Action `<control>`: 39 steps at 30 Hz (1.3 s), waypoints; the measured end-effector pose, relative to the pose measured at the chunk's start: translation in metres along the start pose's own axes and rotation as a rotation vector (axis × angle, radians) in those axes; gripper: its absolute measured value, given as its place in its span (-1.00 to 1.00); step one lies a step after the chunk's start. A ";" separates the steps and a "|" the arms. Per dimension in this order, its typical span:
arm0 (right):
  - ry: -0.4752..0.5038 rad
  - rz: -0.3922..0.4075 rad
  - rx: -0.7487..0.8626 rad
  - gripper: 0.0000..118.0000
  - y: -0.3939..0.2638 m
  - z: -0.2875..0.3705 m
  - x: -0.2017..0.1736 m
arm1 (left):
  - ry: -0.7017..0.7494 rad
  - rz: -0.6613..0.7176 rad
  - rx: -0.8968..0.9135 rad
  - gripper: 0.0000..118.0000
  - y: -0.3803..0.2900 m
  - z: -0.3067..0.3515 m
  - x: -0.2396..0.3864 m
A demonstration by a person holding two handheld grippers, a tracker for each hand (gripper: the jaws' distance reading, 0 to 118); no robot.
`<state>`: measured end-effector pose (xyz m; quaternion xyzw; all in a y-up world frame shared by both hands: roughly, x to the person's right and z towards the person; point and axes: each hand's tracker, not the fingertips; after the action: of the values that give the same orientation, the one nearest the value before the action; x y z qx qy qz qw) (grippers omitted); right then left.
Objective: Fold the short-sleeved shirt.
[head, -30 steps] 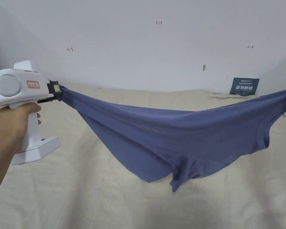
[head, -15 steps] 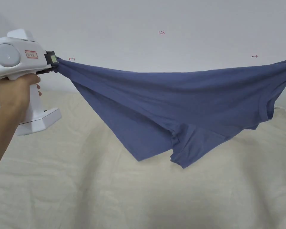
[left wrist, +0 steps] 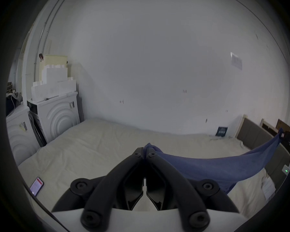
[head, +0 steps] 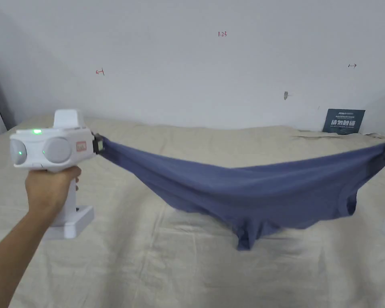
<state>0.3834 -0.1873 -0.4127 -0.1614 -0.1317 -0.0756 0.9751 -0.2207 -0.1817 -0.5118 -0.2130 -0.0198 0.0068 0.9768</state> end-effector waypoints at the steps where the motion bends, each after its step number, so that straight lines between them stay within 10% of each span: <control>1: -0.004 0.003 -0.012 -0.93 -0.009 -0.003 0.003 | 0.003 -0.003 -0.015 -1.00 -0.011 -0.001 0.000; 25: -0.004 0.179 -0.230 -0.93 -0.205 0.121 0.014 | 0.043 -0.024 -0.310 -1.00 -0.232 0.069 -0.036; 39: 0.006 0.085 -0.383 -0.93 -0.265 0.221 0.041 | 0.030 -0.003 -0.455 -1.00 -0.292 0.151 -0.068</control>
<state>0.3205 -0.3657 -0.1215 -0.3493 -0.1050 -0.0583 0.9293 -0.2930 -0.3853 -0.2553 -0.4278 -0.0067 -0.0025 0.9039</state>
